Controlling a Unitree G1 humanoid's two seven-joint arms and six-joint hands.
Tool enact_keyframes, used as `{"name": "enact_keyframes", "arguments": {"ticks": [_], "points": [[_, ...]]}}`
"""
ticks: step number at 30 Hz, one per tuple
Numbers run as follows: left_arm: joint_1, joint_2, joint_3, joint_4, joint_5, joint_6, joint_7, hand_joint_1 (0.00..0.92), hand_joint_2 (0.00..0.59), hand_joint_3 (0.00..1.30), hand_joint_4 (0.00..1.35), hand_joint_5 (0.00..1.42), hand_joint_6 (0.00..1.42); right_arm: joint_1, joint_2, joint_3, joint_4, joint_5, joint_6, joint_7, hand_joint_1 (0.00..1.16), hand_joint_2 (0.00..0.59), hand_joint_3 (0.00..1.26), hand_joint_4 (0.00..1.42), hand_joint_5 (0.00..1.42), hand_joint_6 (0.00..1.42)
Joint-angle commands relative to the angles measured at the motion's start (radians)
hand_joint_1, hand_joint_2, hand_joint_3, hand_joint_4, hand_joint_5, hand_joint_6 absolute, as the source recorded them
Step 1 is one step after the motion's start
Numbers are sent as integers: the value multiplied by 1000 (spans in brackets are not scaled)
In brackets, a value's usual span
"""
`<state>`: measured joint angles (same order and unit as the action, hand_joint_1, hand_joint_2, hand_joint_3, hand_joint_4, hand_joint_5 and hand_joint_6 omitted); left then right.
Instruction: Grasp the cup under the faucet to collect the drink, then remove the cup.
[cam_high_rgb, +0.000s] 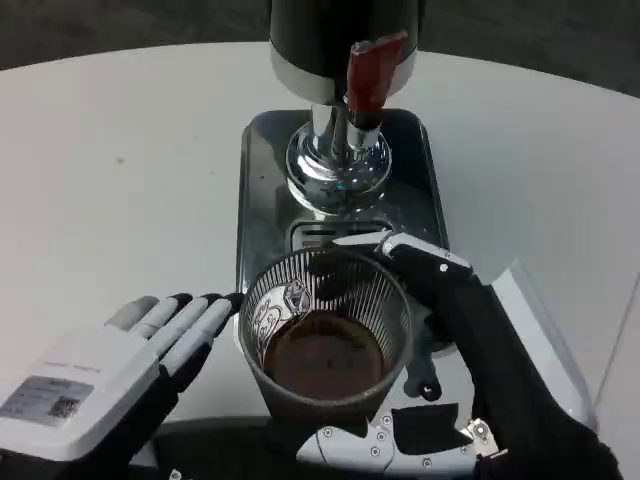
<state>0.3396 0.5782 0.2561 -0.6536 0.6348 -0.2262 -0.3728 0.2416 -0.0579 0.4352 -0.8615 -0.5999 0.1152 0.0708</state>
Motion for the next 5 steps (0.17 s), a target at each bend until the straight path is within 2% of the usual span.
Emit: {"name": "enact_keyframes", "arguments": {"ticks": [1,5], "points": [[20,-12,-4,-20,2,-10,11,0,0,0,0,0,0,24,9,29,-43,20,-31,0,1143,97,778,948,983,1386],[15,-21,-15,-28,6,-15,13,0,0,0,0,0,0,33,6,23,-49,23,-33,-2,1143,97,779,948,983,1387]]}}
